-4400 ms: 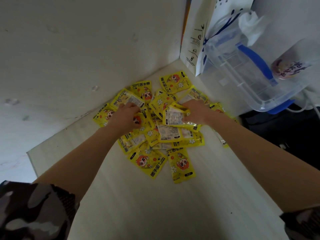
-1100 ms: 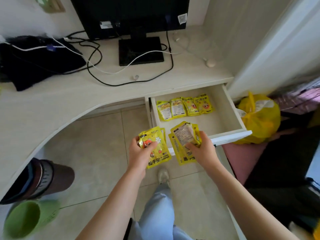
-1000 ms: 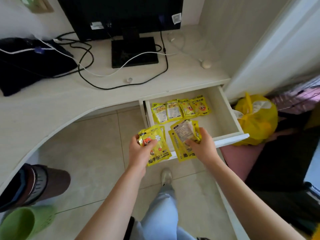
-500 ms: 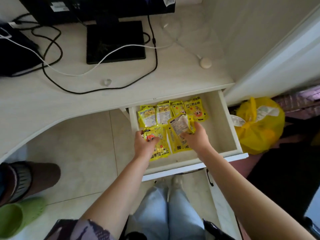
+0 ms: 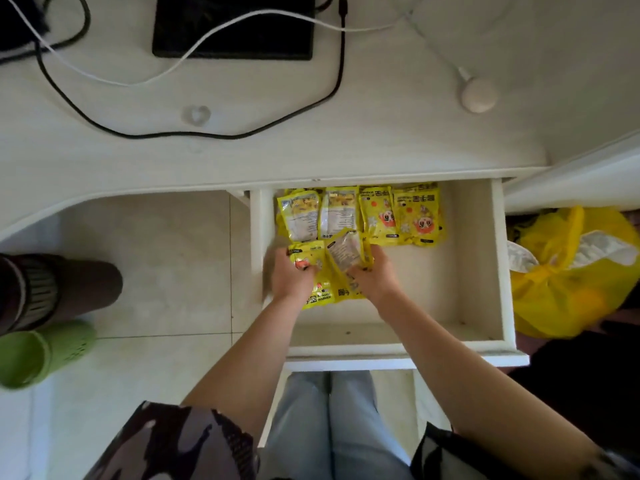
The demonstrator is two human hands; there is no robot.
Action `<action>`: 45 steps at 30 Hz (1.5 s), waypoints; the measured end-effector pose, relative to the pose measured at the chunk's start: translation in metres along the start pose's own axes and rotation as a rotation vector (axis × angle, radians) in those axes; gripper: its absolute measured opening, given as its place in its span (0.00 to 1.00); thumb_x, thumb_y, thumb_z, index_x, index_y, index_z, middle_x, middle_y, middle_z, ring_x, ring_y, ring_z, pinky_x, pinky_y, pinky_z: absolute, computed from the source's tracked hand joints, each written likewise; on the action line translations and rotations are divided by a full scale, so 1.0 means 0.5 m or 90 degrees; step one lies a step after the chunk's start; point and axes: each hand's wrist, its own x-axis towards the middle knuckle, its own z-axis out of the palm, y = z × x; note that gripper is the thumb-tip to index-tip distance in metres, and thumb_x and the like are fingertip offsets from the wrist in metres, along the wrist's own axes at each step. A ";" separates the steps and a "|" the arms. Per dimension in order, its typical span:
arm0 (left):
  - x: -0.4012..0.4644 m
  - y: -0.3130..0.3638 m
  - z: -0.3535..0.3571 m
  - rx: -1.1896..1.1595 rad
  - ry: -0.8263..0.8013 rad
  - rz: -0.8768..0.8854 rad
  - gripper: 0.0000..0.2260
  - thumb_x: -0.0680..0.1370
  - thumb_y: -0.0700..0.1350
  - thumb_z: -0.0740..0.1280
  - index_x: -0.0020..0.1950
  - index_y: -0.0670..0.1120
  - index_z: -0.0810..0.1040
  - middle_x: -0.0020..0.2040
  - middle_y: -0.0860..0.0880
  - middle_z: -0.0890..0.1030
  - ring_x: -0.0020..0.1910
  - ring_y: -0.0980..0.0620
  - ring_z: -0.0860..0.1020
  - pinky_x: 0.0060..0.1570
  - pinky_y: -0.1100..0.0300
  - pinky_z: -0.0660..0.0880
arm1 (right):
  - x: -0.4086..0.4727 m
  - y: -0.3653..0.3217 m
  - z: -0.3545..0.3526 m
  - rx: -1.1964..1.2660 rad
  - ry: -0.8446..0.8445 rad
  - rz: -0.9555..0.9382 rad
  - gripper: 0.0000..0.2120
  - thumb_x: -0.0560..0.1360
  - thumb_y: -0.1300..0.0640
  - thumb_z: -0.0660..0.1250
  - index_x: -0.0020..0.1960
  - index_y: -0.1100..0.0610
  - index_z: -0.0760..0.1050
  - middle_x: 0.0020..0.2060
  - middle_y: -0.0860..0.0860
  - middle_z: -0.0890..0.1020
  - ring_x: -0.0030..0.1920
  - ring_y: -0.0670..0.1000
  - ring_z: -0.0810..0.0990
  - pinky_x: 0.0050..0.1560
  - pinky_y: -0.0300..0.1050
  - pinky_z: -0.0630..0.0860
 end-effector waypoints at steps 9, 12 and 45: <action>0.044 -0.026 0.031 -0.026 -0.018 -0.081 0.20 0.74 0.37 0.71 0.63 0.43 0.68 0.50 0.47 0.77 0.35 0.57 0.74 0.26 0.66 0.70 | 0.026 0.020 0.001 -0.029 -0.094 0.064 0.21 0.76 0.68 0.63 0.67 0.58 0.65 0.52 0.57 0.77 0.44 0.53 0.78 0.30 0.38 0.74; 0.044 -0.032 0.028 -0.009 -0.016 -0.092 0.20 0.73 0.36 0.70 0.63 0.42 0.69 0.54 0.44 0.79 0.43 0.47 0.79 0.40 0.55 0.79 | 0.024 0.022 -0.009 -0.088 -0.107 0.053 0.24 0.75 0.65 0.66 0.69 0.57 0.65 0.57 0.57 0.77 0.52 0.55 0.78 0.38 0.42 0.75; -0.258 -0.158 -0.308 0.081 0.252 0.123 0.11 0.80 0.46 0.61 0.62 0.52 0.73 0.54 0.51 0.80 0.49 0.56 0.76 0.49 0.64 0.73 | -0.300 -0.193 0.123 -0.658 -0.169 -0.555 0.17 0.79 0.58 0.57 0.67 0.55 0.66 0.60 0.55 0.74 0.58 0.56 0.76 0.52 0.51 0.78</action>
